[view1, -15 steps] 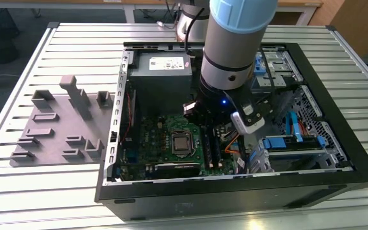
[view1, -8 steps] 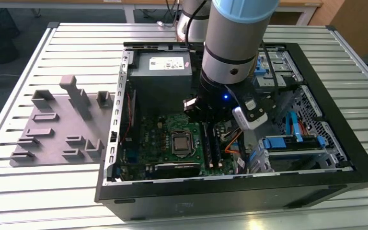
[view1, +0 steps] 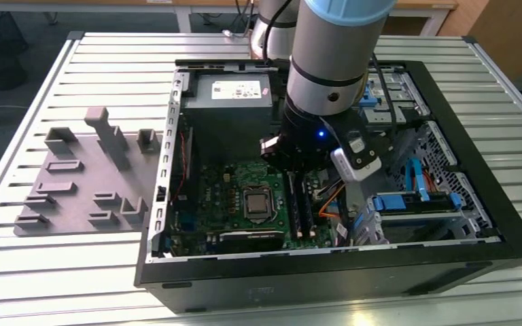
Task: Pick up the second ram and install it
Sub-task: 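Press down the second ram until it locks into place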
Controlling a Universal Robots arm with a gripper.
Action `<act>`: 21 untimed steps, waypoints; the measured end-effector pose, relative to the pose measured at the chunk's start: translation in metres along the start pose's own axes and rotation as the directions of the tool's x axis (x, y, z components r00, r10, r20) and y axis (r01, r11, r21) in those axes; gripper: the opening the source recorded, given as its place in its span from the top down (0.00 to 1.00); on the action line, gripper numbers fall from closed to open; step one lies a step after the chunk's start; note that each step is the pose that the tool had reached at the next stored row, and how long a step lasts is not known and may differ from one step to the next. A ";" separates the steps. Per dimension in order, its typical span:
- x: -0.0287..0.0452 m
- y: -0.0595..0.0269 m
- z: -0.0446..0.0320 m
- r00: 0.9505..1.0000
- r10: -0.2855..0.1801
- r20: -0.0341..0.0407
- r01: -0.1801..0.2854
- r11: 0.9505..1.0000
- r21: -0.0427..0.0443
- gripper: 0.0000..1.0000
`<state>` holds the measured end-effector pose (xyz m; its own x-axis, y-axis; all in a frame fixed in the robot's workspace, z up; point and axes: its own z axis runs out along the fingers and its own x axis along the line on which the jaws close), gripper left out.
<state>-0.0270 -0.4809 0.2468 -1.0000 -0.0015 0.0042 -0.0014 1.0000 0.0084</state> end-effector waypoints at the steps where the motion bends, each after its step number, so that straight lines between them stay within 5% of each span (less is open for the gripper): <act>1: 0.0000 0.0000 -0.0003 1.000 0.000 0.000 0.000 1.000 0.000 0.89; 21: 0.0000 0.0001 -0.0065 1.000 0.000 0.000 0.000 1.000 0.000 0.89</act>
<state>-0.0270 -0.4809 0.2533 -1.0000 -0.0014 0.0041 -0.0014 1.0000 0.0085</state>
